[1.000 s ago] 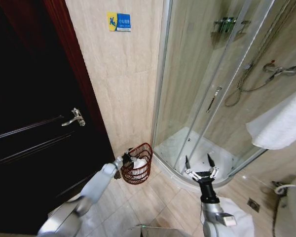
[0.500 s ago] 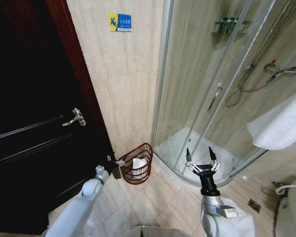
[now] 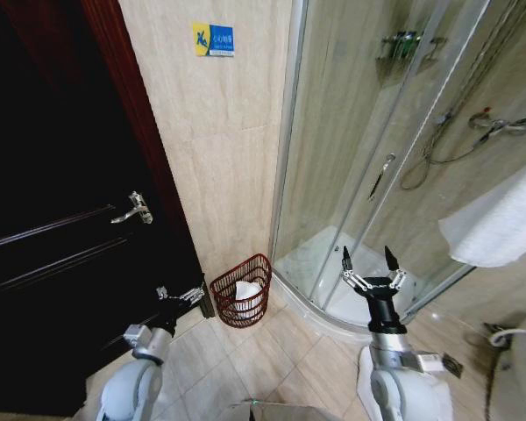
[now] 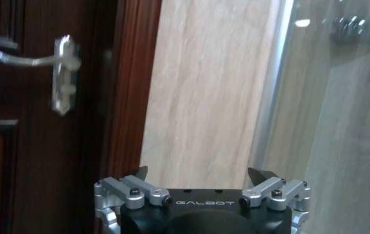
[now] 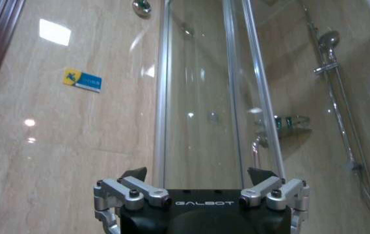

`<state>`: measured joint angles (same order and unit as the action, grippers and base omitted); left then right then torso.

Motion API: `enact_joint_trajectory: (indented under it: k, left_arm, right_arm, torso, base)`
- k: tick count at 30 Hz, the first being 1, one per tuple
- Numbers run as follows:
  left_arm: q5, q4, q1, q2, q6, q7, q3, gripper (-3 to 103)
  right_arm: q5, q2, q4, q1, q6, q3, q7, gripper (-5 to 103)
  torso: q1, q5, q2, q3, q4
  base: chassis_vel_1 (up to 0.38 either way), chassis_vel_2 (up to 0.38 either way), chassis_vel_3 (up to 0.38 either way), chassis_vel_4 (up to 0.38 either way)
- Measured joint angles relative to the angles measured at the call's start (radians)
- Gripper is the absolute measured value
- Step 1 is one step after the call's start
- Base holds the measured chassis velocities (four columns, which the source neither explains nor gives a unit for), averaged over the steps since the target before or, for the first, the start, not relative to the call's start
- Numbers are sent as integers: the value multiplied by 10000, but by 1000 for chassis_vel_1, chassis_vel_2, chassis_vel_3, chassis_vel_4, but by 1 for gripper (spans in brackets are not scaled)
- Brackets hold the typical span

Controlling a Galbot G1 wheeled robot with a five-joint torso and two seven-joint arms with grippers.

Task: Discard the used towel into the hamper.

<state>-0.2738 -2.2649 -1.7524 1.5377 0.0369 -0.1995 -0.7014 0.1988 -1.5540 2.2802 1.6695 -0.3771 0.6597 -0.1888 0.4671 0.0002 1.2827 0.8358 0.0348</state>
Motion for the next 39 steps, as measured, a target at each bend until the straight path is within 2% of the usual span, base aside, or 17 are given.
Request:
enact_joint_trajectory:
  k: [4, 12, 17, 23, 34, 39]
  left_arm:
    - [42, -1117, -400, 291, -79, 25, 149, 100]
    - [66, -2064, -804, 368, 36, 28, 246, 100]
    - [155, -2187, -984, 425, 31, 58, 547, 100]
    - [724, -2211, -1257, 526, -111, 71, 1130, 100]
    - [778, -2164, -1253, 525, -133, 71, 1157, 100]
    - [774, -2149, -1246, 522, -138, 72, 1153, 100]
  right_arm:
    - [77, 61, 137, -16, 155, 8, -25, 100]
    - [286, 103, 158, -72, 206, 25, -64, 100]
    - [293, 98, 189, -151, 266, -16, -59, 100]
    - [275, 46, 166, -110, 272, -26, -72, 100]
    - [159, -46, 115, -170, 53, -197, -207, 100]
    - [30, -27, 423, -22, -303, -9, -208, 100]
  torso:
    - [1, 0, 0, 0, 1]
    - [1, 0, -1, 0, 1]
    - [1, 1, -1, 0, 1]
    - [1, -1, -1, 0, 1]
    - [1, -1, -1, 1, 2]
    - [1, -2, -1, 1, 1]
  base:
    - [0, 0, 0, 0]
    - [0, 0, 0, 0]
    - [0, 0, 0, 0]
    - [0, 0, 0, 0]
    - [0, 0, 0, 0]
    - [0, 0, 0, 0]
